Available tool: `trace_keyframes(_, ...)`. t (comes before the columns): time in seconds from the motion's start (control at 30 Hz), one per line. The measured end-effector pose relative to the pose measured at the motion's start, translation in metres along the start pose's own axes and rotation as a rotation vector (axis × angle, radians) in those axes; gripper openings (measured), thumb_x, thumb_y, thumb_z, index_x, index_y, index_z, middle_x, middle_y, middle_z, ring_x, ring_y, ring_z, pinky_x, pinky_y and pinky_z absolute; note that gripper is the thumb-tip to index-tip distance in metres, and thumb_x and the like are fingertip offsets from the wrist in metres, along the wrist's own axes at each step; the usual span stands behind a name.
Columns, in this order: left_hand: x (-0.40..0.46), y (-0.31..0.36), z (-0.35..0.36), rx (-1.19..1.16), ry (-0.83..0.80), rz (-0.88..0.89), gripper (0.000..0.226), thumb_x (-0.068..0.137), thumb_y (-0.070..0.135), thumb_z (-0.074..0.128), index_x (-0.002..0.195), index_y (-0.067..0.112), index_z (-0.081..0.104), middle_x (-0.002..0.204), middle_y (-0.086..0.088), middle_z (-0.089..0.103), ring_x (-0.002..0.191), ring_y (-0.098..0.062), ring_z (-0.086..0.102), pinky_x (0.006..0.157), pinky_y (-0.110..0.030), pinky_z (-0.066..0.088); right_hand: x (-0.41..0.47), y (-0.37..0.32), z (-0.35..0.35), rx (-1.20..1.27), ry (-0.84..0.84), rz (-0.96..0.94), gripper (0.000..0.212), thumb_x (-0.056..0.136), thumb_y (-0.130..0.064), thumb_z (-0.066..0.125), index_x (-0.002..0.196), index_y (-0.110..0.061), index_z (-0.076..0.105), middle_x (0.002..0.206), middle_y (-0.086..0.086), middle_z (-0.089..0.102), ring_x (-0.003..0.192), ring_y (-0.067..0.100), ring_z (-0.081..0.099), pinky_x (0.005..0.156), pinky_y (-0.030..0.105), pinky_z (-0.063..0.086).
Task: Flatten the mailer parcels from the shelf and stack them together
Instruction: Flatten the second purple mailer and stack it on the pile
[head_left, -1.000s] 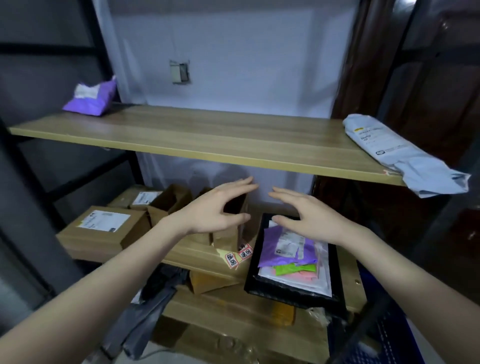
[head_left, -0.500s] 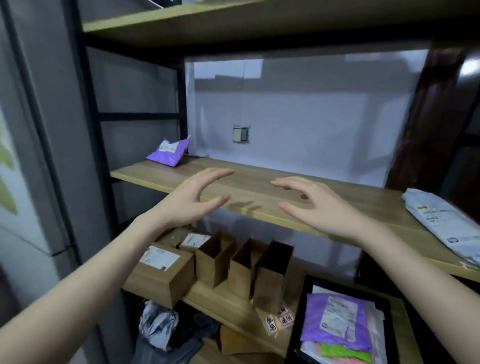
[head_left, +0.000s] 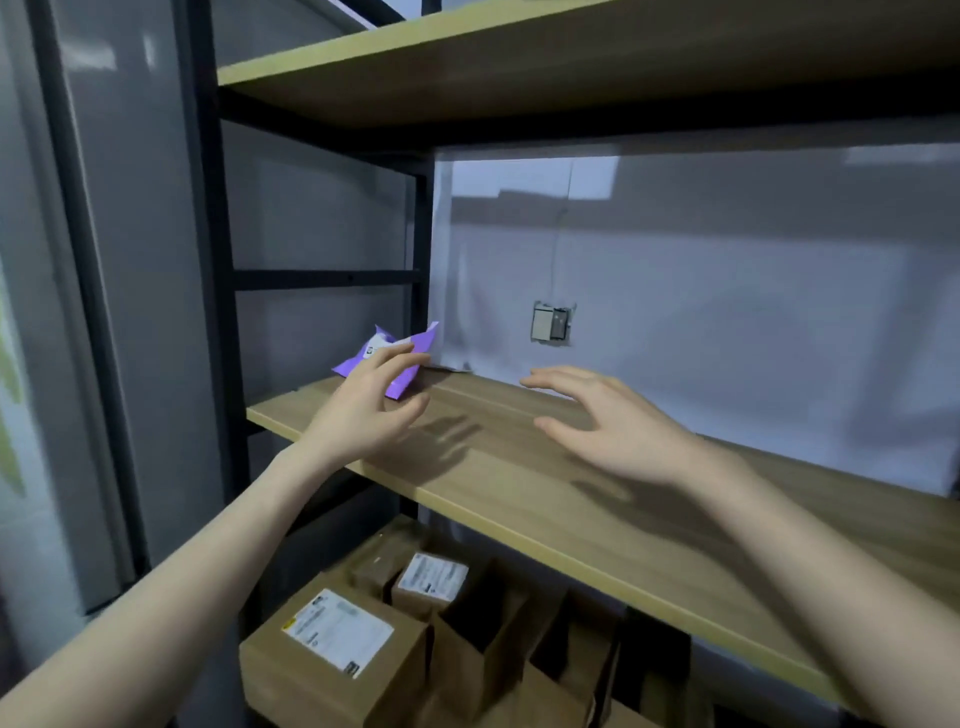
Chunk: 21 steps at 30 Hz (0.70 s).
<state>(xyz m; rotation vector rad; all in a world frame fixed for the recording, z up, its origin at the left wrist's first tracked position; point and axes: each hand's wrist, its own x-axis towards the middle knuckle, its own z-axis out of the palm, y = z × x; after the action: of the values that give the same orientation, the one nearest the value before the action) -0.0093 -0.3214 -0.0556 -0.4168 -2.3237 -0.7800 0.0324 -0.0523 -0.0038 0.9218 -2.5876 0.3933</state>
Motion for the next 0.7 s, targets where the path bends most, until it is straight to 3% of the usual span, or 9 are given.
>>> trace_keyframes(0.4,0.085,-0.082,0.041,0.214,-0.026,-0.182,0.072,0.083,0.042,0.064,0.144,0.023,0.031,0.149,0.002,0.033,0.137,-0.019,0.031,0.103,-0.035,0.034,0.111,0.019,0.053,-0.078,-0.079,-0.036,0.047,0.093,-0.035,0.047,0.138,-0.033,0.038,0.148,-0.011,0.035,0.137,0.01,0.03,0.11,0.03,0.03)
trace_keyframes(0.7,0.117,-0.099,0.071,0.405,-0.077,-0.235,0.08,0.08,0.043,0.065,0.145,0.019,0.026,0.15,-0.002,0.031,0.143,-0.024,0.019,0.111,-0.038,0.023,0.127,0.038,0.053,-0.065,-0.055,-0.033,0.046,0.093,-0.033,0.047,0.138,-0.034,0.038,0.148,-0.015,0.034,0.136,0.004,0.028,0.105,0.022,0.026)
